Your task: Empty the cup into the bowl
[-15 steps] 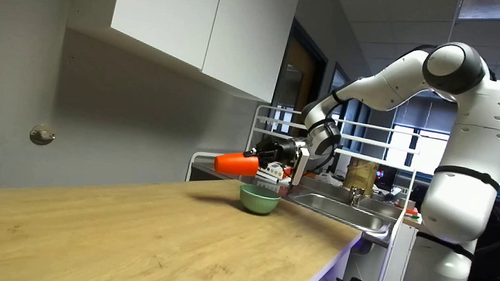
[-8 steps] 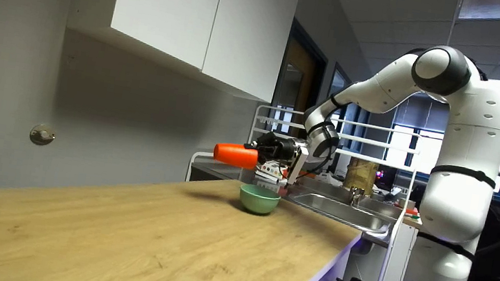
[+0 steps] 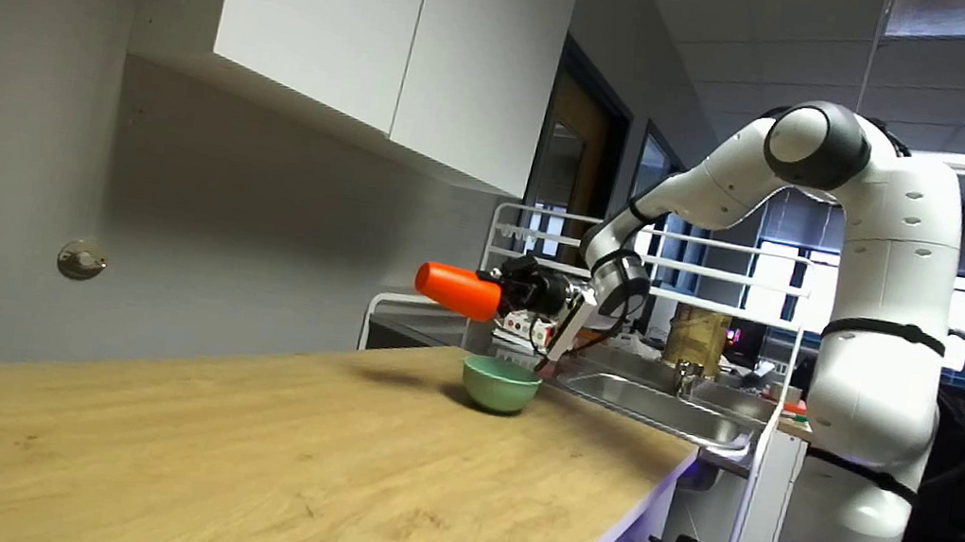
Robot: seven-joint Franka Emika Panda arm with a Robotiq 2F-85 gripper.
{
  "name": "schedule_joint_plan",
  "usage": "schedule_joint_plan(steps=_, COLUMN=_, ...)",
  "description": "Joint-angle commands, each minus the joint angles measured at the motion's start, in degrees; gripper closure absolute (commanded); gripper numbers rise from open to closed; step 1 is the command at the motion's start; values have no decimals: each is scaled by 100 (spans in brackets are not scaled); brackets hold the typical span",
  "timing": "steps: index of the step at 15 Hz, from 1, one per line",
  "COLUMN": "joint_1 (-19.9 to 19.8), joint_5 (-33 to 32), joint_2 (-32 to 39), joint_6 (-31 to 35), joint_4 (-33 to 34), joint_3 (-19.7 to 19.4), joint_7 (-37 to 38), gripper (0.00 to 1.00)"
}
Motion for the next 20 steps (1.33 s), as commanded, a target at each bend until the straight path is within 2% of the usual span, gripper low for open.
schedule_joint_plan(steps=1, joint_1=-87, joint_5=70, joint_2=268, joint_6=-474, joint_4=245, joint_3=-30, joint_7=-89, gripper=99)
schedule_joint_plan(steps=8, joint_1=-205, joint_5=152, joint_2=596, joint_6=-1070, joint_4=403, joint_3=-78, joint_7=-73, gripper=99)
schedule_joint_plan(steps=15, joint_1=-219, joint_5=119, joint_2=668, joint_6=-1037, joint_4=428, joint_3=-134, joint_7=24, gripper=99)
schedule_joint_plan(steps=20, joint_1=-226, joint_5=90, joint_2=828, joint_6=-1278, joint_4=571, joint_3=-120, joint_7=17, gripper=99)
